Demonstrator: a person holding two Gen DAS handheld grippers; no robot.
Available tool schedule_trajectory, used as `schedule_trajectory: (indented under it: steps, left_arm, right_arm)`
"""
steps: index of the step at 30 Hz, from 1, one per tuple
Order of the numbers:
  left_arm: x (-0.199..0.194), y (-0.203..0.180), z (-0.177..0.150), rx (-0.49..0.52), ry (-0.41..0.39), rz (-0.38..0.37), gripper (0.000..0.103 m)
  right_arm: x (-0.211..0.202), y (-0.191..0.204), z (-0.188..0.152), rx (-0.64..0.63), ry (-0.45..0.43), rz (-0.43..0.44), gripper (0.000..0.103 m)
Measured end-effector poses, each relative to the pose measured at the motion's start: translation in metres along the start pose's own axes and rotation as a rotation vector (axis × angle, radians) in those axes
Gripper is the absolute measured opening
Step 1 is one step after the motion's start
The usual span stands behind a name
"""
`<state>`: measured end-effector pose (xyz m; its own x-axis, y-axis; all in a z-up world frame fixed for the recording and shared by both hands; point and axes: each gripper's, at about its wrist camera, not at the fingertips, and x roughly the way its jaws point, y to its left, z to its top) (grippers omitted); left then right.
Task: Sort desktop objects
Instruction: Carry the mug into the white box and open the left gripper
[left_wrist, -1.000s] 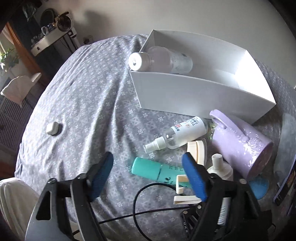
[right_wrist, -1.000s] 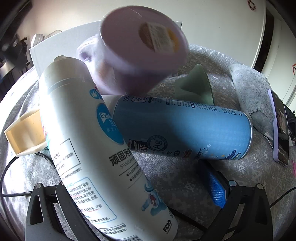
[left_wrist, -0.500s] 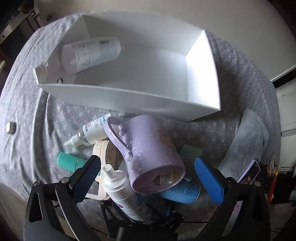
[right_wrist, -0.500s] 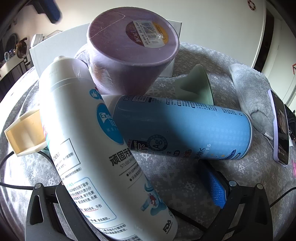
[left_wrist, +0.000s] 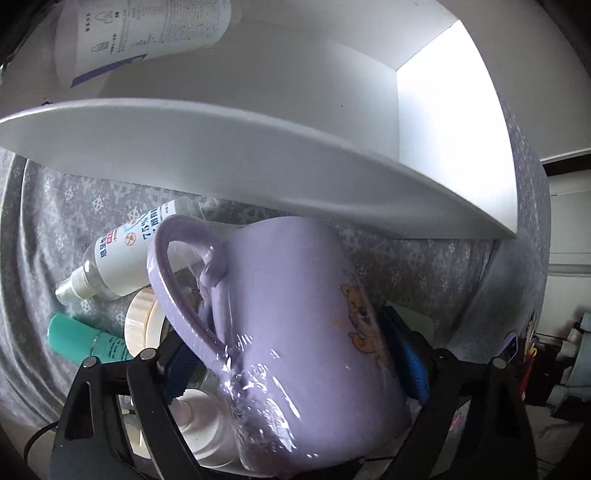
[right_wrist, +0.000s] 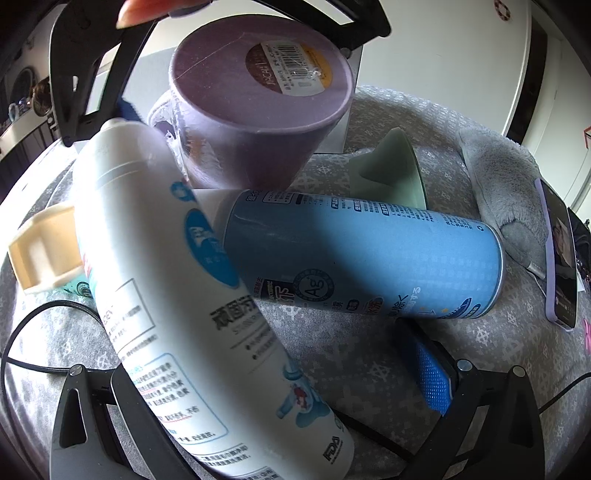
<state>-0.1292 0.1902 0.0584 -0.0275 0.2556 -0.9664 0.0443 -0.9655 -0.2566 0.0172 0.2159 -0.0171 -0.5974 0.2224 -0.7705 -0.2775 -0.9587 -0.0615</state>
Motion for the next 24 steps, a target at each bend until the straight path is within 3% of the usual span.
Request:
schedule_trajectory:
  steps: [5, 15, 19, 24]
  left_arm:
    - [-0.019, 0.004, -0.020, -0.034, -0.079, -0.001, 0.082]
    - [-0.090, -0.011, -0.056, 0.049, -0.283, 0.218, 0.082]
    - [-0.131, -0.012, -0.046, 0.122, -0.421, 0.299, 0.082]
    - [-0.147, -0.033, -0.016, 0.255, -0.572, 0.270, 0.082]
  right_arm:
    - [0.001, -0.001, 0.001, 0.000, 0.000, 0.001, 0.103]
    - [0.005, 0.000, 0.001, 0.000, 0.001, 0.000, 0.103]
    - [0.005, 0.000, 0.001, 0.000, 0.001, 0.001, 0.103]
    - [0.010, -0.007, 0.002, 0.003, 0.000, 0.004, 0.103]
